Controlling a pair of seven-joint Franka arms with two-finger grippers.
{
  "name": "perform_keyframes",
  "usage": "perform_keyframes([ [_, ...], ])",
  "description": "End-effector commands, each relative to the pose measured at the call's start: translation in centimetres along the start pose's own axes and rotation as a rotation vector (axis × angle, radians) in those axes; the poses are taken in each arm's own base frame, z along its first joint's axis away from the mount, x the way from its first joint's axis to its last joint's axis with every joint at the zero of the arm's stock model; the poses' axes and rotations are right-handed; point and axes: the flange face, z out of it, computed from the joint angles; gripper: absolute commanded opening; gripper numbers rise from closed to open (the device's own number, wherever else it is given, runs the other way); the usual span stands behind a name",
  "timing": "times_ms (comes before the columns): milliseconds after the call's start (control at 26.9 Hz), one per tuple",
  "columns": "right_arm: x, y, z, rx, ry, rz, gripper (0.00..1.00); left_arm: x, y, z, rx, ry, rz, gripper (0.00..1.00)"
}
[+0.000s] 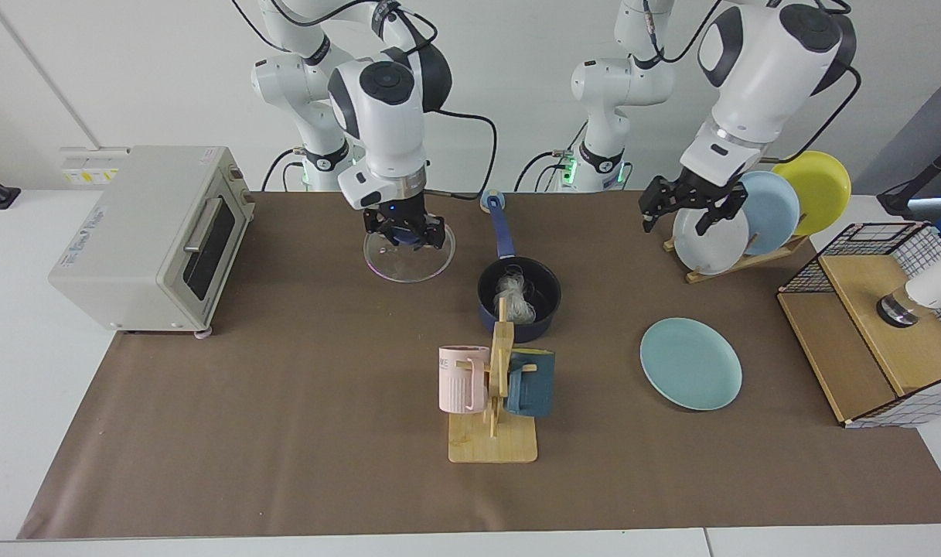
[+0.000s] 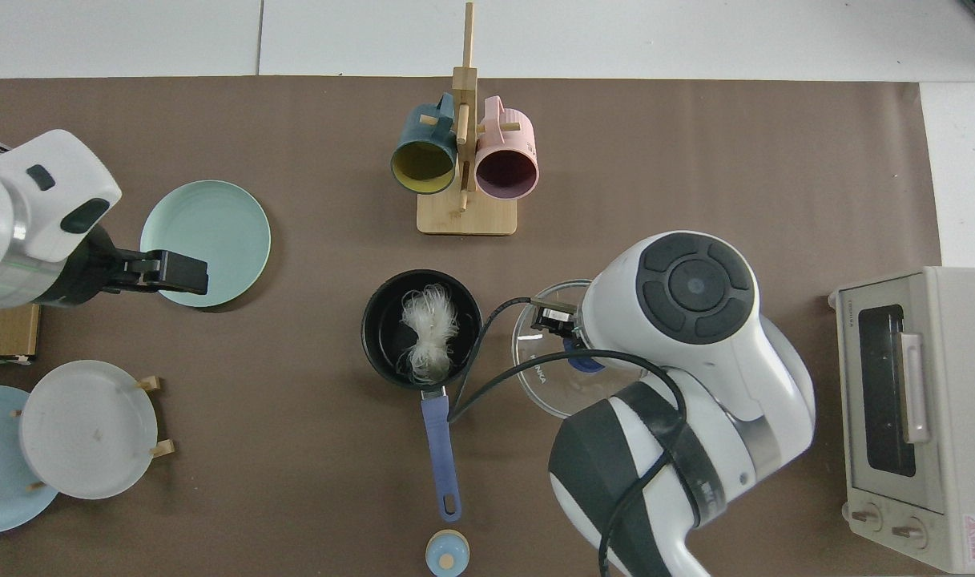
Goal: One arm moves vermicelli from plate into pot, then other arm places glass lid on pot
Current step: 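Lower the glass lid onto the saucepan with the right gripper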
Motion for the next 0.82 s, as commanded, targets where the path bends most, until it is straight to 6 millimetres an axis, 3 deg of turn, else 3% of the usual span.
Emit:
perform_keyframes([
  [0,-1.0,-2.1,-1.7,0.043,0.021,0.073,0.0,-0.6,-3.3,-0.3,0.018,-0.002,0.067,1.0],
  [148,-1.7,-4.3,-1.7,0.048,0.005,0.105,0.0,-0.7,-4.6,-0.3,0.019,-0.007,0.029,1.0],
  [260,-2.7,-7.1,-2.0,0.045,-0.011,0.122,0.0,-0.8,-5.2,-0.4,0.018,-0.006,0.015,1.0],
  [371,-2.5,-9.3,-2.2,0.052,-0.033,0.149,0.0,-0.8,-5.2,-0.4,0.02,-0.006,0.015,1.0],
  [594,-3.0,-14.4,-1.2,0.057,-0.024,0.216,0.0,-0.8,-5.4,-0.3,0.044,-0.014,0.016,1.0],
  [780,-2.6,-17.2,0.2,0.076,-0.044,0.266,0.0,-0.9,-5.5,-0.5,0.046,-0.017,0.015,1.0],
])
